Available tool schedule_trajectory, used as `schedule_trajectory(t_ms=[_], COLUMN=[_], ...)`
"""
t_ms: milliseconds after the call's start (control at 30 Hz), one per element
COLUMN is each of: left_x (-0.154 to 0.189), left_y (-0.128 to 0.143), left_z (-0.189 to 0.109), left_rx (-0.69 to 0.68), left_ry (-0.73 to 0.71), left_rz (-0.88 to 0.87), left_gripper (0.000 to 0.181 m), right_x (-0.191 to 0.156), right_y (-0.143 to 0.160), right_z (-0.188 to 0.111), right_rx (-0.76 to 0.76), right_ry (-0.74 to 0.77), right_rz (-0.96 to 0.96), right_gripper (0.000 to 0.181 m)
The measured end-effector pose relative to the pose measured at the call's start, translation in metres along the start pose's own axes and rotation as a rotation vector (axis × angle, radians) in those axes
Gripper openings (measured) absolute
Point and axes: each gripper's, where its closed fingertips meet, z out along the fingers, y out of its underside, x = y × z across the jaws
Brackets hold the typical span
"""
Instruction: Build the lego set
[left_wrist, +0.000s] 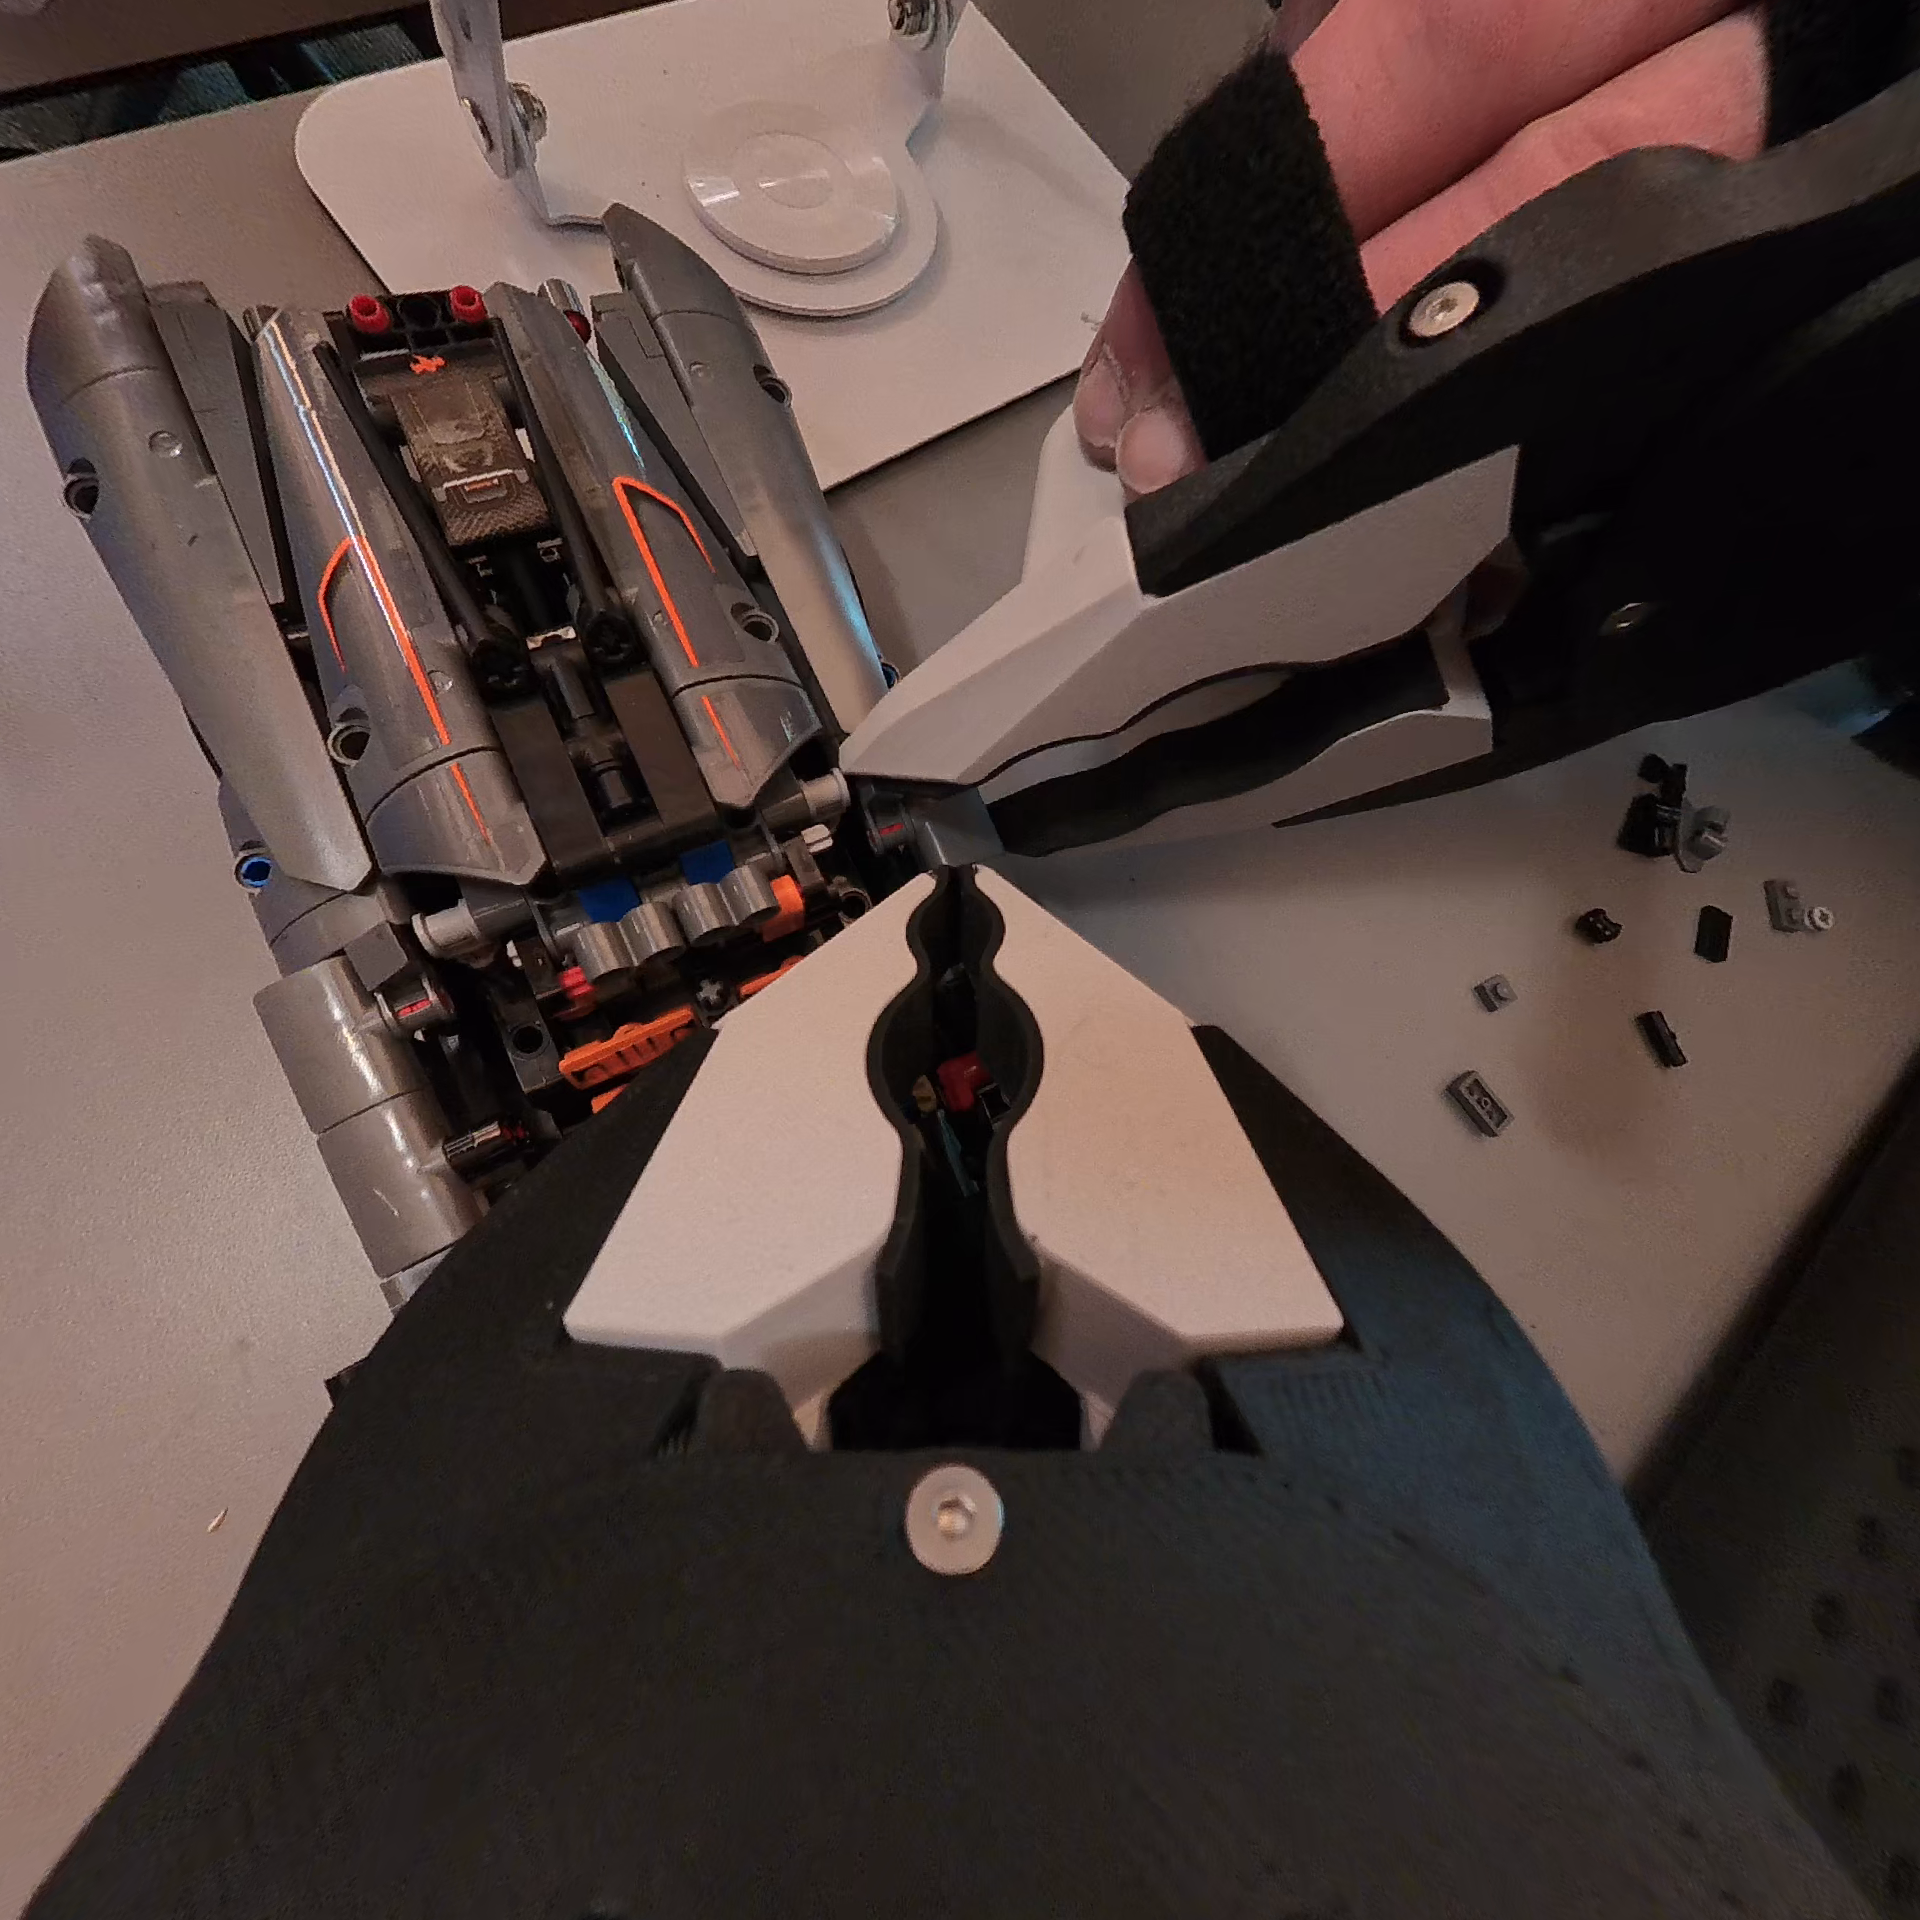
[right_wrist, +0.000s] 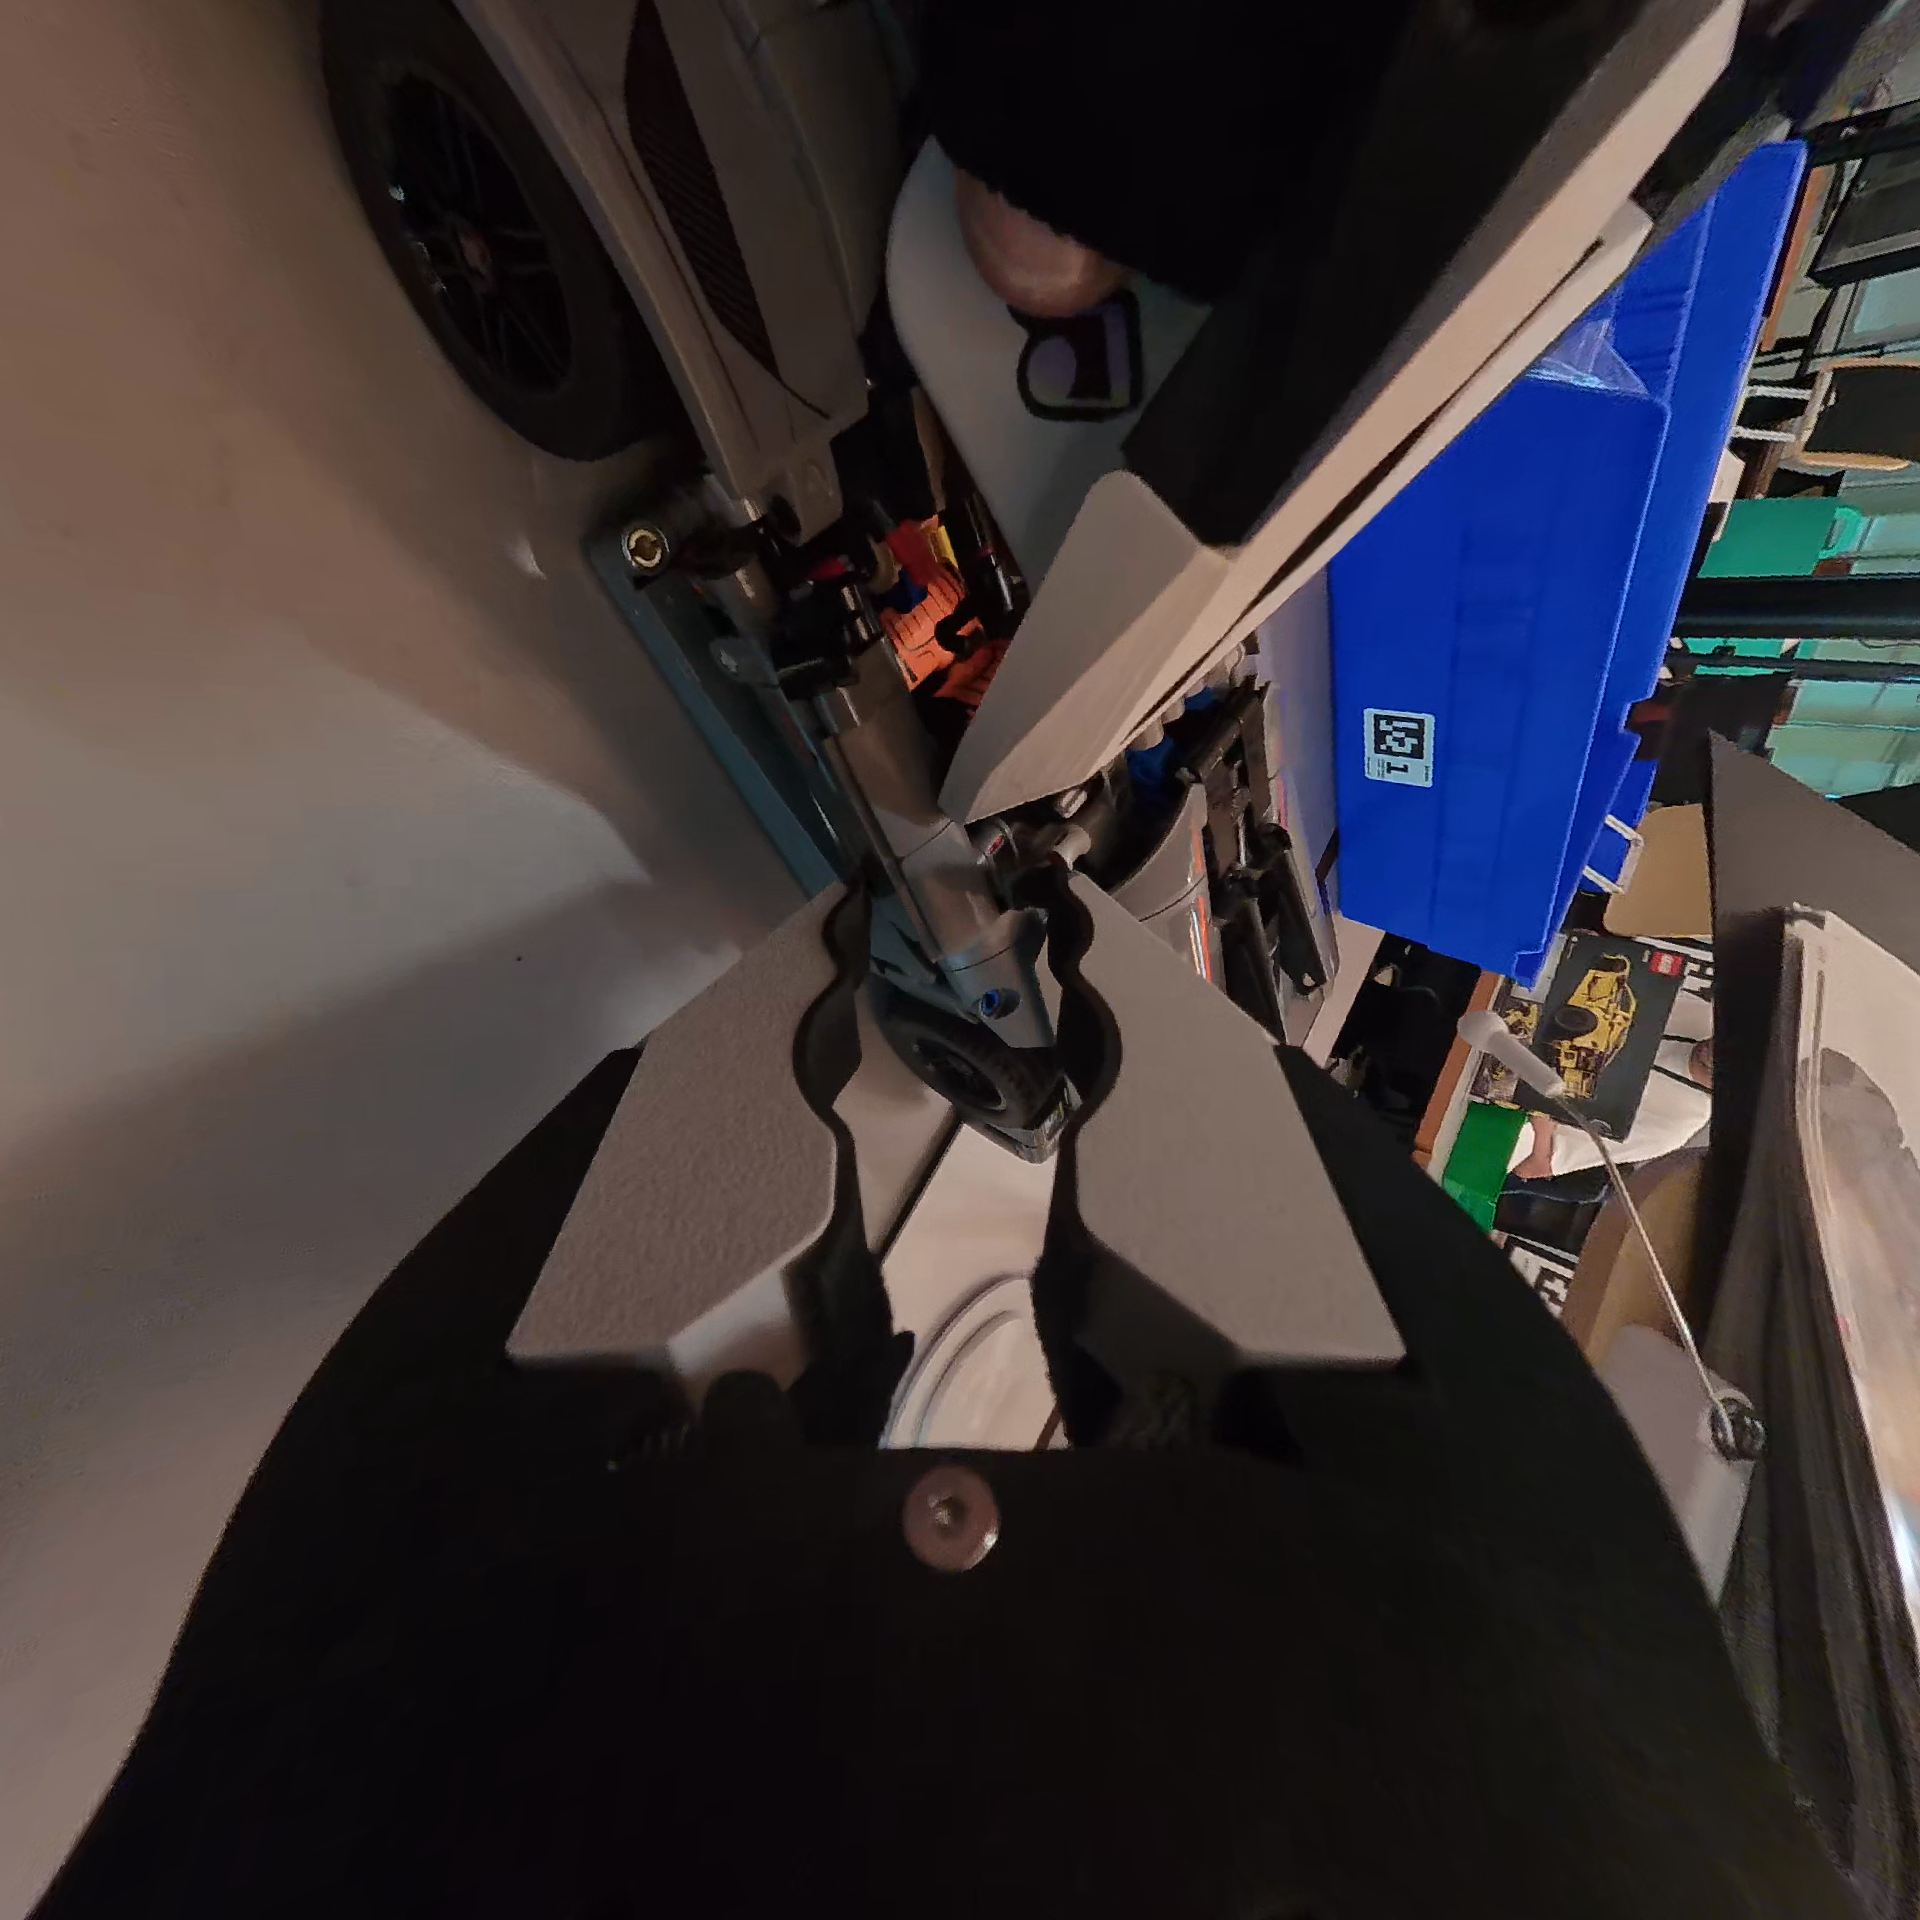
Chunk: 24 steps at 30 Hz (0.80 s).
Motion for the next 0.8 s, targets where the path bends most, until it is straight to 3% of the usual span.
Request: schedule_trajectory(t_ms=[333, 800], left_x=[0.0001, -0.0001], left_y=[0.0002, 0.0003], left_z=[0.0001, 0.0002], left_rx=[-0.001, -0.002], left_ry=[0.002, 0.004], left_rz=[-0.001, -0.004], left_gripper=[0.000, 0.000], right_x=[-0.0008, -0.0016], right_y=[-0.0005, -0.0003], right_z=[0.0005, 0.0012], right_rx=[0.059, 0.029], right_ry=[-0.011, 0.006], right_rz=[0.067, 0.040], right_gripper=[0.033, 0.032])
